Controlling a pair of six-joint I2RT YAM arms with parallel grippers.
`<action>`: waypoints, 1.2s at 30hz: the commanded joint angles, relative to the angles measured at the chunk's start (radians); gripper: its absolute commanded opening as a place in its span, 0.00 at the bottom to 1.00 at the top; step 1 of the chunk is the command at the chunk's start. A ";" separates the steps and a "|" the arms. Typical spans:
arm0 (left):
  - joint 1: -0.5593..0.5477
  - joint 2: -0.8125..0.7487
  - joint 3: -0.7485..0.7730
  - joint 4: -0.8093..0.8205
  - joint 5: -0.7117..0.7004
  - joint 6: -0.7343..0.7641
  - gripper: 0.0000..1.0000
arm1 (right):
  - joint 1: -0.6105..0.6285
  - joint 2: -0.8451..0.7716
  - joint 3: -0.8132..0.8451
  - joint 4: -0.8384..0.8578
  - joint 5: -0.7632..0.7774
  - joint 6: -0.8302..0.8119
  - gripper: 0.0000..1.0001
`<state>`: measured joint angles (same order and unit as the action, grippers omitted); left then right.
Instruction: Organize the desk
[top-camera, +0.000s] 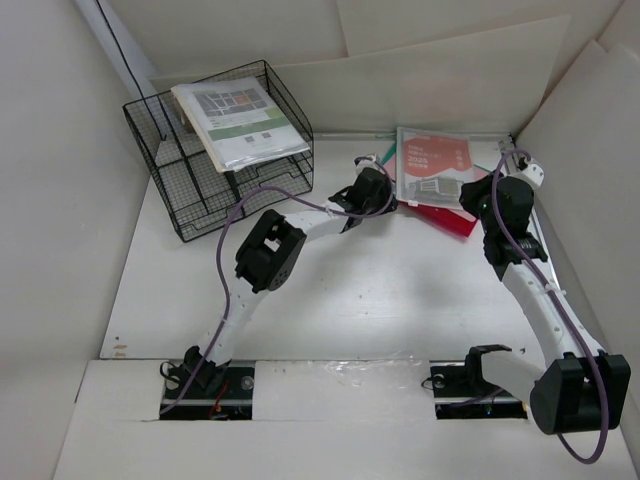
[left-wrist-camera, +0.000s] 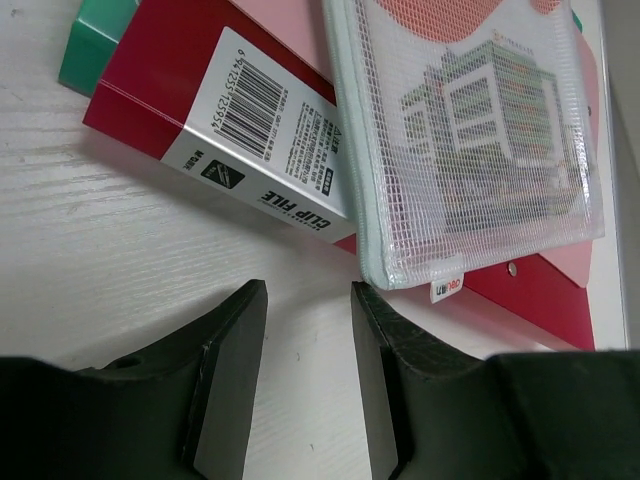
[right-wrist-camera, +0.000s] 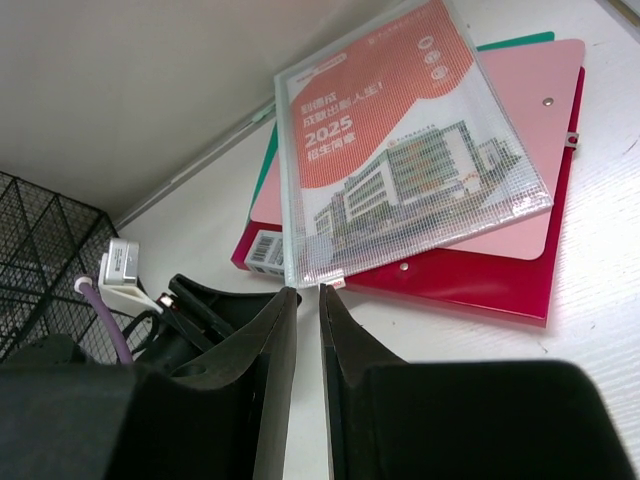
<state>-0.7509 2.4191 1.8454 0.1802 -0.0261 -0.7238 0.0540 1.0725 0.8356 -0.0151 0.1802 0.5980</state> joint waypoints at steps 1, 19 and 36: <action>0.002 -0.051 0.028 0.051 0.011 -0.011 0.36 | 0.009 -0.022 0.003 0.047 -0.012 -0.014 0.21; 0.002 -0.143 -0.186 0.294 0.127 -0.078 0.35 | 0.009 -0.022 0.003 0.047 -0.030 -0.014 0.21; 0.002 -0.038 0.023 0.212 0.130 -0.080 0.41 | 0.009 -0.013 0.003 0.047 -0.039 -0.014 0.21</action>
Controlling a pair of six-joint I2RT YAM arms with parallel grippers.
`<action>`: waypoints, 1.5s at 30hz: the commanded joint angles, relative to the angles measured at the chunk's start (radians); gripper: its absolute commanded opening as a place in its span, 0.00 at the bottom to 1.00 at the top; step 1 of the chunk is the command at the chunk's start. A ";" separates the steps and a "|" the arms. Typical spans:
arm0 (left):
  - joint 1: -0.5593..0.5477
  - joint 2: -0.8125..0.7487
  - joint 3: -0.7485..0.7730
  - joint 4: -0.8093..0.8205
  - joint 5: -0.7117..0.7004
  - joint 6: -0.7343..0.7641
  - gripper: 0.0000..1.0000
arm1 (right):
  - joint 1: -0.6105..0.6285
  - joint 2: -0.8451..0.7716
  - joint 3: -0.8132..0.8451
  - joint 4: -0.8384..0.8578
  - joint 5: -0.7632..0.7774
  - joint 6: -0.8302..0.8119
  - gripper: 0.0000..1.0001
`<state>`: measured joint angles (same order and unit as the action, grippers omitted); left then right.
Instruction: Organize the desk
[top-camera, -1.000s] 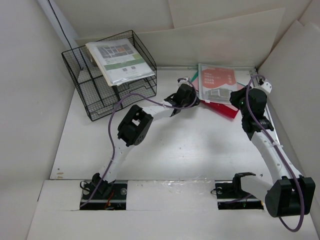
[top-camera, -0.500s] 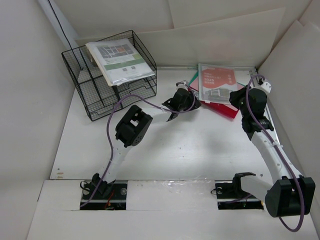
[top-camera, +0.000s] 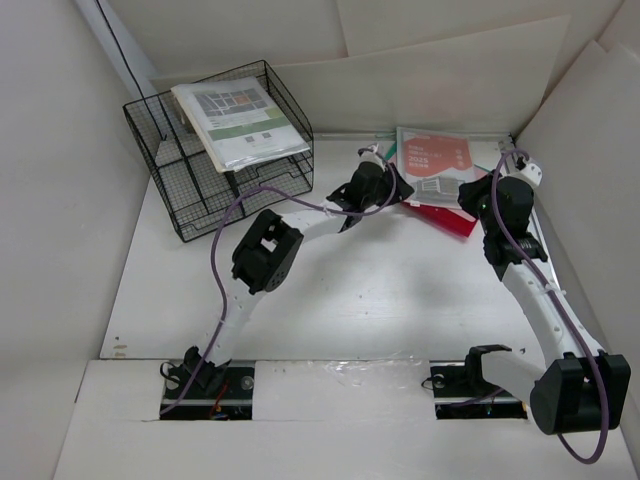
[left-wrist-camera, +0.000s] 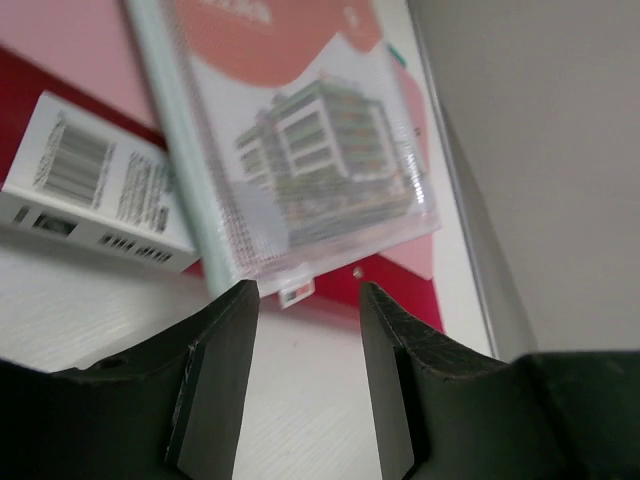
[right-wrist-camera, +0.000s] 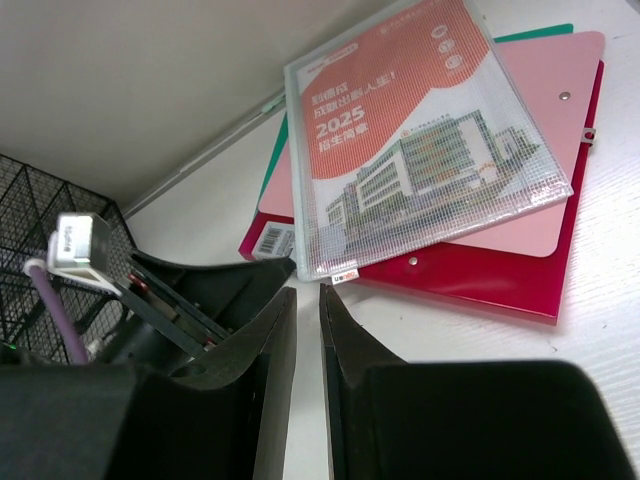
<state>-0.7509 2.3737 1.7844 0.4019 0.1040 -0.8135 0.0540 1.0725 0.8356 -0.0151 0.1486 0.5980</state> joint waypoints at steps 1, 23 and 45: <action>0.002 0.016 0.095 -0.018 0.000 0.010 0.41 | 0.009 -0.013 0.003 0.047 -0.007 -0.023 0.21; 0.002 0.033 0.124 -0.127 -0.084 0.028 0.40 | 0.018 -0.013 0.003 0.056 -0.017 -0.023 0.24; 0.002 0.104 0.211 -0.127 -0.043 0.010 0.13 | 0.018 -0.022 -0.006 0.056 -0.026 -0.023 0.25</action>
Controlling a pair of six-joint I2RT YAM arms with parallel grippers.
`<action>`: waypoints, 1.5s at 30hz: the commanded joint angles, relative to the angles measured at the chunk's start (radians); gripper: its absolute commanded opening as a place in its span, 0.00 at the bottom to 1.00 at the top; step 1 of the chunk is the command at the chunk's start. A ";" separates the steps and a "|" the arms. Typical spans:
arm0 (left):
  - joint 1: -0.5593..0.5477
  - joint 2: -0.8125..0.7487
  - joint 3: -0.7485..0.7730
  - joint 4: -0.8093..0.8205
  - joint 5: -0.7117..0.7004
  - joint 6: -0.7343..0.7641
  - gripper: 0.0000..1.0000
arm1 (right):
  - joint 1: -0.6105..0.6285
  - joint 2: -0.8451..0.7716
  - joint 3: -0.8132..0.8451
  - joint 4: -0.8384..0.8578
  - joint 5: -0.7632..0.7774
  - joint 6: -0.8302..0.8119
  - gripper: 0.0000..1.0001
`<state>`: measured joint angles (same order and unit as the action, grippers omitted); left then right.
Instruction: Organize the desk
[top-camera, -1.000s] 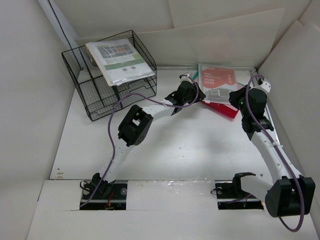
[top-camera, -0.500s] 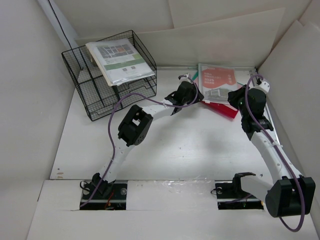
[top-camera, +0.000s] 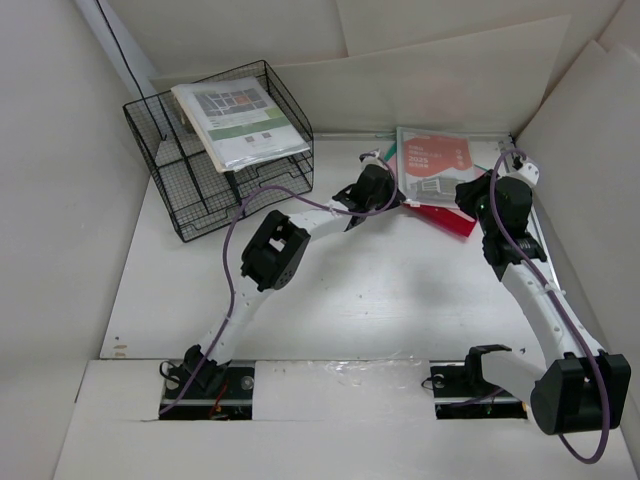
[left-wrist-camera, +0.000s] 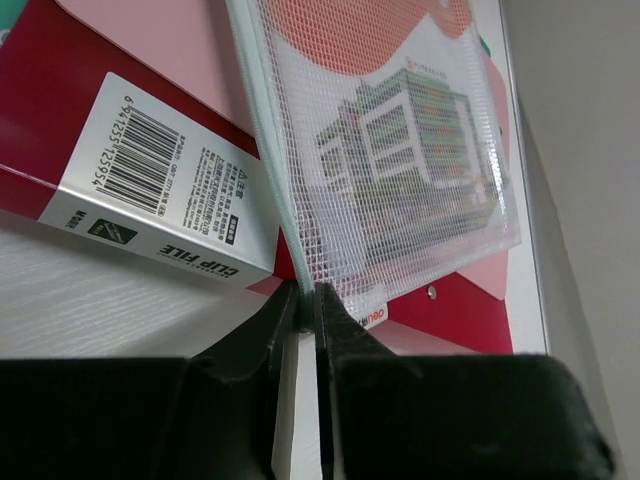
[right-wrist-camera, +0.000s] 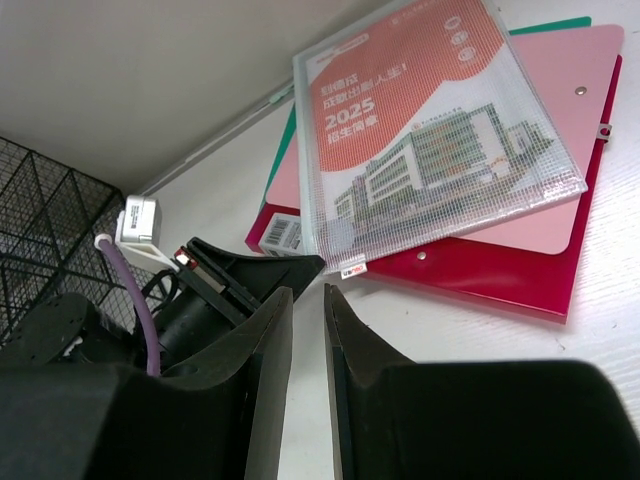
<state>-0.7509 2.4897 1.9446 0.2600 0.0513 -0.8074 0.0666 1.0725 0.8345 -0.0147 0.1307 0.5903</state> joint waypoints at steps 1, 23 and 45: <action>0.002 -0.012 0.039 0.015 0.010 0.004 0.01 | 0.006 -0.022 -0.005 0.056 -0.008 -0.015 0.25; 0.012 -0.633 -0.817 0.257 -0.051 -0.012 0.00 | 0.045 0.165 -0.005 0.065 0.052 0.032 0.77; 0.111 -0.437 -0.618 0.237 0.093 0.038 0.67 | 0.033 0.325 0.018 0.122 0.029 0.042 0.65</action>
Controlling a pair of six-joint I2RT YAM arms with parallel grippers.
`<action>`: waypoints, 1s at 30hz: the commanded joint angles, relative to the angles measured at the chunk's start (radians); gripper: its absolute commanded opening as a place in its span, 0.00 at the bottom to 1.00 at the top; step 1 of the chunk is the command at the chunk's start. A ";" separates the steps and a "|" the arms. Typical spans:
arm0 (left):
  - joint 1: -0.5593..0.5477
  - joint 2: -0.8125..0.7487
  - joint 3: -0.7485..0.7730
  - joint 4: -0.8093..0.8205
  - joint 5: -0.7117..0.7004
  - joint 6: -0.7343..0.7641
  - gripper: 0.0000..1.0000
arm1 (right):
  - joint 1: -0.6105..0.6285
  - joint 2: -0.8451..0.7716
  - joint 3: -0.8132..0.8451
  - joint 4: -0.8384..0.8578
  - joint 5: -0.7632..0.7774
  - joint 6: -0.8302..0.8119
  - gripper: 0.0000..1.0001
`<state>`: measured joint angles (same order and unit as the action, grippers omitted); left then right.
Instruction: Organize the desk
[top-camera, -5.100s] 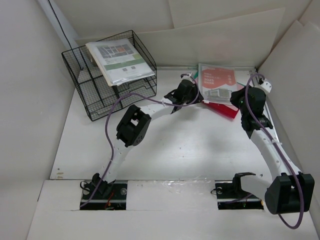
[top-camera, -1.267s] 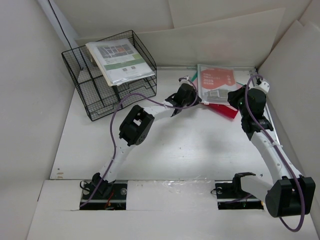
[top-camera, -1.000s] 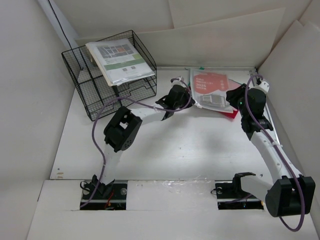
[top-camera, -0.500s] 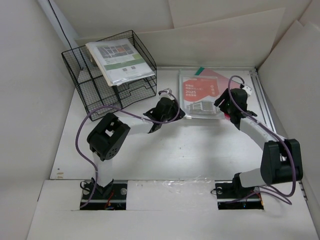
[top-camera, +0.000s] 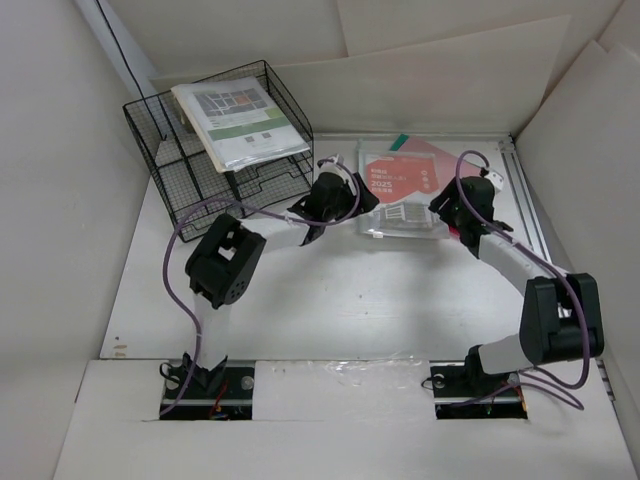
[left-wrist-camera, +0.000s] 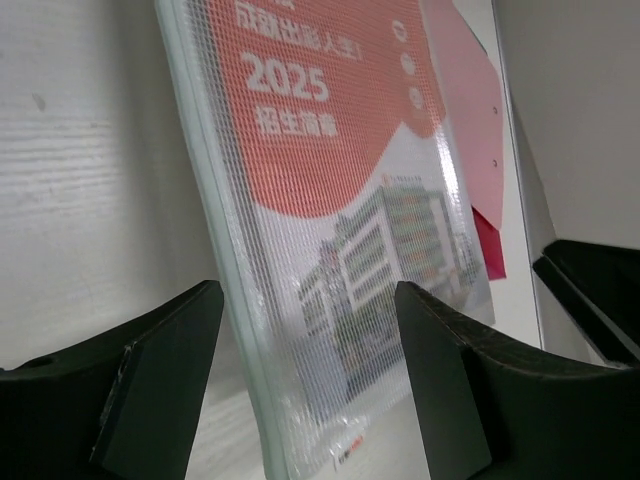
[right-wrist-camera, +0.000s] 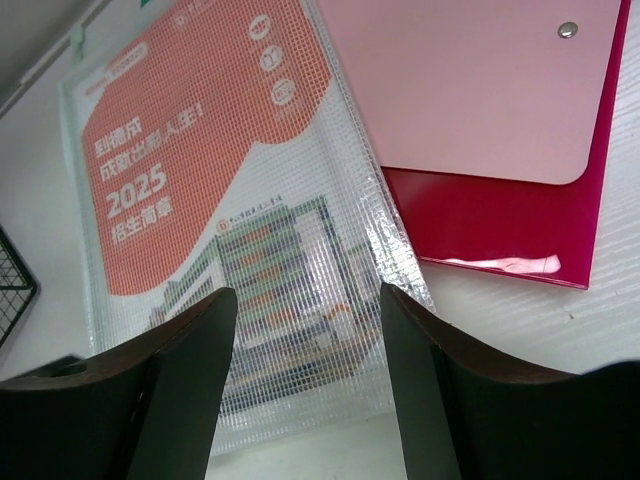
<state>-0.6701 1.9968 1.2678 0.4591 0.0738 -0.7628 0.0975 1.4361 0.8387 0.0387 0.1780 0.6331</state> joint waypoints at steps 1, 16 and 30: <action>0.046 0.075 0.080 0.038 0.092 -0.007 0.67 | 0.002 -0.048 0.014 0.069 -0.018 -0.001 0.65; 0.056 0.287 0.307 0.056 0.227 -0.058 0.53 | 0.030 -0.077 0.005 0.087 -0.048 -0.010 0.65; 0.056 0.162 0.199 0.043 0.176 -0.018 0.00 | 0.030 -0.137 -0.004 0.096 -0.047 -0.010 0.65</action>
<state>-0.6117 2.2787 1.5005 0.5037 0.2779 -0.8276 0.1196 1.3544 0.8341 0.0814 0.1375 0.6323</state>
